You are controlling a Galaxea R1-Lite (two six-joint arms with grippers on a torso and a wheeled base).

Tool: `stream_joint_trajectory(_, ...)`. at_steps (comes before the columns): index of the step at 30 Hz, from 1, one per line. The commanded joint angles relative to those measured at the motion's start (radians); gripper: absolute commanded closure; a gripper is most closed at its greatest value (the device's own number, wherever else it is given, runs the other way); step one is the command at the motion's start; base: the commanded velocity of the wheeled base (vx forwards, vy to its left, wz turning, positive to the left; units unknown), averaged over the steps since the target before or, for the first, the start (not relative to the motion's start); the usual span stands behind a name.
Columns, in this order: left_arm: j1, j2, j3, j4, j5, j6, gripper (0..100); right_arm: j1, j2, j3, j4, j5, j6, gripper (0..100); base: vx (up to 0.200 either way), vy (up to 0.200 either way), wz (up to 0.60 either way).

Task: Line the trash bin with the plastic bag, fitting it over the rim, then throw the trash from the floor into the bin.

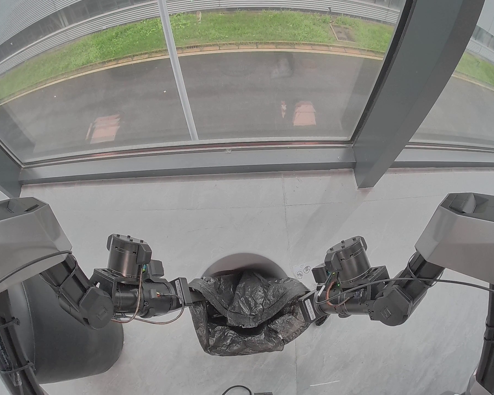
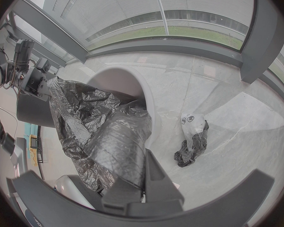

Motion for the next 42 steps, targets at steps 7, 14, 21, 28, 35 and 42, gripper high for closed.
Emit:
stream_joint_trajectory(7, 0.002, 0.008, -0.002, -0.001, 0.001, -0.001, 100, -0.005, 0.001, 0.020, -0.046, 0.000, -0.001, 100, 0.000, 0.000, 0.00)
stream_joint_trajectory(14, 0.002, 0.006, -0.002, -0.001, -0.001, -0.002, 100, -0.009, 0.003, 0.042, -0.066, 0.000, 0.000, 0, 0.000, 0.000, 0.00)
stream_joint_trajectory(21, 0.002, 0.004, -0.001, -0.001, -0.001, -0.004, 100, -0.010, -0.005, 0.113, -0.181, 0.002, 0.003, 0, 0.000, 0.000, 0.00)
stream_joint_trajectory(28, 0.000, 0.004, -0.001, -0.001, -0.001, -0.004, 100, -0.038, -0.036, 0.136, -0.215, 0.000, 0.000, 0, 0.000, 0.000, 0.00)
stream_joint_trajectory(35, 0.000, 0.003, -0.001, -0.001, -0.001, -0.006, 100, -0.025, -0.103, 0.113, -0.204, 0.000, -0.017, 0, 0.000, 0.000, 0.00)
stream_joint_trajectory(42, 0.000, 0.003, -0.001, -0.001, -0.001, -0.006, 100, 0.126, -0.066, -0.041, -0.083, -0.104, -0.106, 0, 0.000, 0.000, 0.00)
